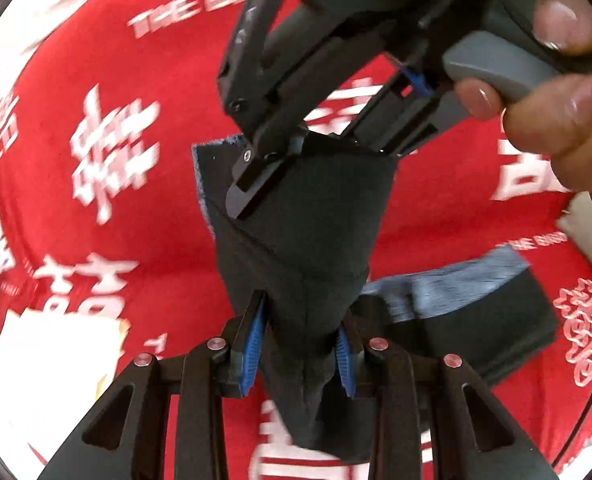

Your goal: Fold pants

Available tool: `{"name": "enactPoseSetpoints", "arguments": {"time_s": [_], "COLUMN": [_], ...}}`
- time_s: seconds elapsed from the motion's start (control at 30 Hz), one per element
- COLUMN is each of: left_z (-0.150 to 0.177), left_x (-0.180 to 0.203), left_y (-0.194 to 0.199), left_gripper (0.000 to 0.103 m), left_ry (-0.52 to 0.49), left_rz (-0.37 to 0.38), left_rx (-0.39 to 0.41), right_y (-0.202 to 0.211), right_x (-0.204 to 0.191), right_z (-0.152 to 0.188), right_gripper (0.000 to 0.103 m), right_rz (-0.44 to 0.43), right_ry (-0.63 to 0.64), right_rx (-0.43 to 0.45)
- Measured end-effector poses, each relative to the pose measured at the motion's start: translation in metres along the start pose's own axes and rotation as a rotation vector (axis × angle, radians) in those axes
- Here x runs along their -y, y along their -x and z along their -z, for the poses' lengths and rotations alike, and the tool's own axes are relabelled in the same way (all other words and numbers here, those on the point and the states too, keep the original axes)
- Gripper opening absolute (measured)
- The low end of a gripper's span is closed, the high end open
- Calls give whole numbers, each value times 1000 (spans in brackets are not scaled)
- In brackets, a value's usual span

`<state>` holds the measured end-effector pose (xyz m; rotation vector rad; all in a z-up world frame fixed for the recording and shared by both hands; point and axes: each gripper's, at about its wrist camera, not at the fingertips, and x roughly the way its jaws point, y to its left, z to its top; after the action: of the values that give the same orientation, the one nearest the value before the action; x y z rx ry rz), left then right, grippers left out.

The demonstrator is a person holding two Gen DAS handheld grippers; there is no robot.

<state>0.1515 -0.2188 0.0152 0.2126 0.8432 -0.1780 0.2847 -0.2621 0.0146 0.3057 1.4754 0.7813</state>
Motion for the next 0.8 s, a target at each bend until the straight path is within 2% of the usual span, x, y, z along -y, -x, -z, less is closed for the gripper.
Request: {"name": "enactPoseSetpoints", "arguments": {"time_s": [0.17,0.33,0.47,0.6,0.8], "left_z": [-8,-4,10,33,55], "left_x": [65,135,183,227,258], "left_y": [11,11,0,-18,-45], "left_gripper": [33,33,33,33,33], "left_ry": [-125,-251,-348,-437,-479], "left_rz": [73,131,159,169,149], "left_rx": [19,3,-30,-67,-148], "right_y": [68,114,125,118,93], "right_x": [57,121,172,219,278], "right_z": [54,115,158,189,215], "right_gripper": [17,17,17,17,17], "right_rz": [-41,-75,-91,-77,-60], "right_ry": [-104,-226,-331,-407,-489], "right_rx": [119,217,264,278,252]}}
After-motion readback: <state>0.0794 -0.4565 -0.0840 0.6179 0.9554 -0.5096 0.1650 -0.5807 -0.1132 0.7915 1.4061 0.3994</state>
